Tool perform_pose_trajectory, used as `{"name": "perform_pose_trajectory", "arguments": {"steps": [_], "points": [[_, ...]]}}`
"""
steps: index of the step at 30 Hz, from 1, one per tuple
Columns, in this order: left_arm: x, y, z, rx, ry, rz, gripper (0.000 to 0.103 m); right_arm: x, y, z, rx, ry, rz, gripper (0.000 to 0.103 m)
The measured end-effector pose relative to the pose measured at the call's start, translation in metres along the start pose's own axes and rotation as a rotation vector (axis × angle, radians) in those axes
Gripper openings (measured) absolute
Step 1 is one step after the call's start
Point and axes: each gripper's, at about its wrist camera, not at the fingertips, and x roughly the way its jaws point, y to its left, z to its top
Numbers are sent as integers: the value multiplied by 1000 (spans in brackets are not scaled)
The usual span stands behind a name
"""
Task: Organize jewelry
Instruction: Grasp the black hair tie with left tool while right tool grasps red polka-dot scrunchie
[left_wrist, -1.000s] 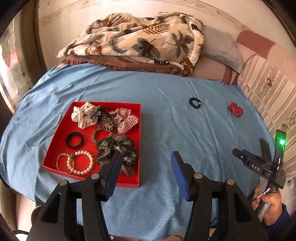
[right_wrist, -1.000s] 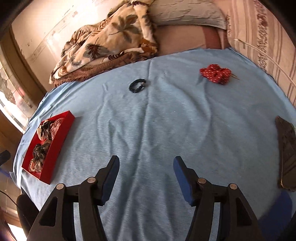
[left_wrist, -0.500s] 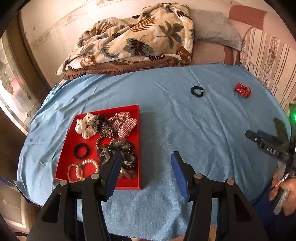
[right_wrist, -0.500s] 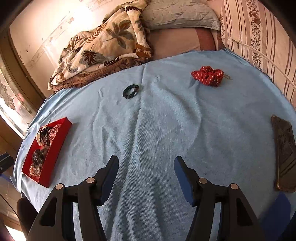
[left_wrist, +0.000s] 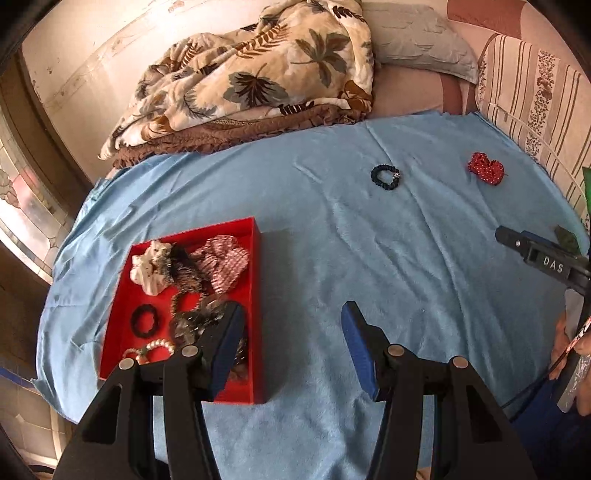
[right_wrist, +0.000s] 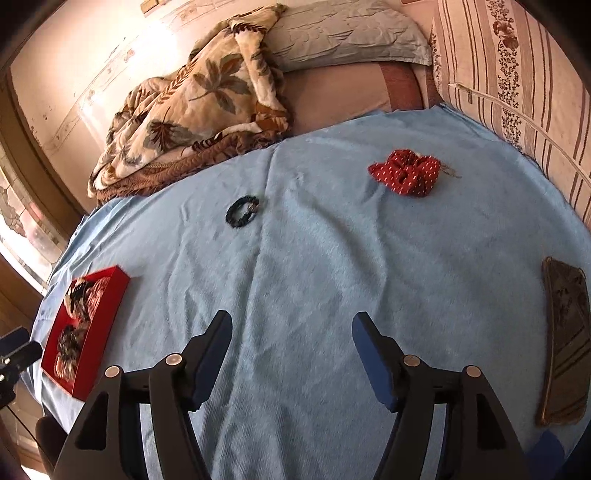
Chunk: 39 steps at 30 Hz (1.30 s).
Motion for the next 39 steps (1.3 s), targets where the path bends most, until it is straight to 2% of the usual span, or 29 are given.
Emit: {"name": "perform_pose_trajectory", "arguments": {"steps": [8,11,19,23,25,29,32,39], "points": [[23,-20,32,27,-13,13,58,16,-33,37,62,-67,-41,75],[38,-27,46,29,-4,-3,58,24,-52,49,88,-94,-60,75],[106,-55,109,-27,32,-155,58,37,-115,75,229,-130,-92,75],[145,-77,131,9,28,-172,58,42,-135,88,240,-156,-124,76],[169,-85,141,12,43,-189,58,50,-143,94,245,-151,-128,76],[207,-92,155,-29,82,-229,44,72,-157,105,265,-128,-94,76],[226,-96,164,-48,88,-247,43,85,-160,111,260,-117,-72,76],[254,-115,172,7,84,-213,43,111,-149,118,193,-79,-56,76]]}}
